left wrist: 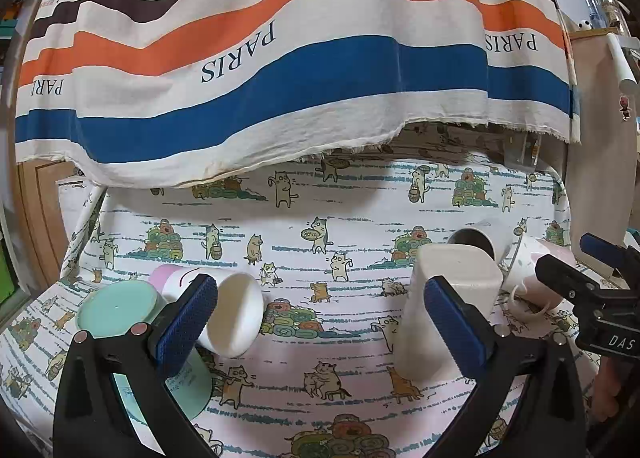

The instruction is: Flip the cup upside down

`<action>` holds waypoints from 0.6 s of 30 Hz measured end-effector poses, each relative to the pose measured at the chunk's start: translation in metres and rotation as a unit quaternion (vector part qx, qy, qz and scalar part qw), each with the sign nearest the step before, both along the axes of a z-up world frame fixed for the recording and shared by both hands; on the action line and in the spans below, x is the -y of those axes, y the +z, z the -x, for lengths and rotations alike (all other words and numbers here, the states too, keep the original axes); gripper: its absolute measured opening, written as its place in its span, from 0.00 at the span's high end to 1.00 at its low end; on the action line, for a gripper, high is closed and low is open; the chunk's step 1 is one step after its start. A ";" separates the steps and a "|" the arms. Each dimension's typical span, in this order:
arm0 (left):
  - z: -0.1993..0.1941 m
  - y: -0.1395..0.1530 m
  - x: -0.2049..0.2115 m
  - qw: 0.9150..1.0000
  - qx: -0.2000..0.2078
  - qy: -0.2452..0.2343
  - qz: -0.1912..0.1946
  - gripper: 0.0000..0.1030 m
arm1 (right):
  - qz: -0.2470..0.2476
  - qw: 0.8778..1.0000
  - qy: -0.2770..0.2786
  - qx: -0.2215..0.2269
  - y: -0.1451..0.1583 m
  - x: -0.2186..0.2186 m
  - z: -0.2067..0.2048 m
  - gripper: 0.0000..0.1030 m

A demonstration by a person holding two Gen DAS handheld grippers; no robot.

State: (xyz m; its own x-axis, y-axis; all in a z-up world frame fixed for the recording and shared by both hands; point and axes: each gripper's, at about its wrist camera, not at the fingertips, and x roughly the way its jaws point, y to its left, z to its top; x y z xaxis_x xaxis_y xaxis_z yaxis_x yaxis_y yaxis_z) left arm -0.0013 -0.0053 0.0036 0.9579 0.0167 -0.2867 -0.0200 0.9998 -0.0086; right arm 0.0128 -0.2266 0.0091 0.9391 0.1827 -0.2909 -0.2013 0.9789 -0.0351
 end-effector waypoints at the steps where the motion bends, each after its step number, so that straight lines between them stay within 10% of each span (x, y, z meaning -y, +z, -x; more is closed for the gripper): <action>1: 0.000 0.000 0.000 1.000 0.000 0.000 0.000 0.00 | 0.000 1.000 0.000 0.000 0.000 0.000 0.000 0.00; 18: 0.000 0.000 0.000 1.000 -0.001 0.003 0.000 0.00 | 0.000 1.000 0.000 0.000 0.000 0.000 0.000 0.00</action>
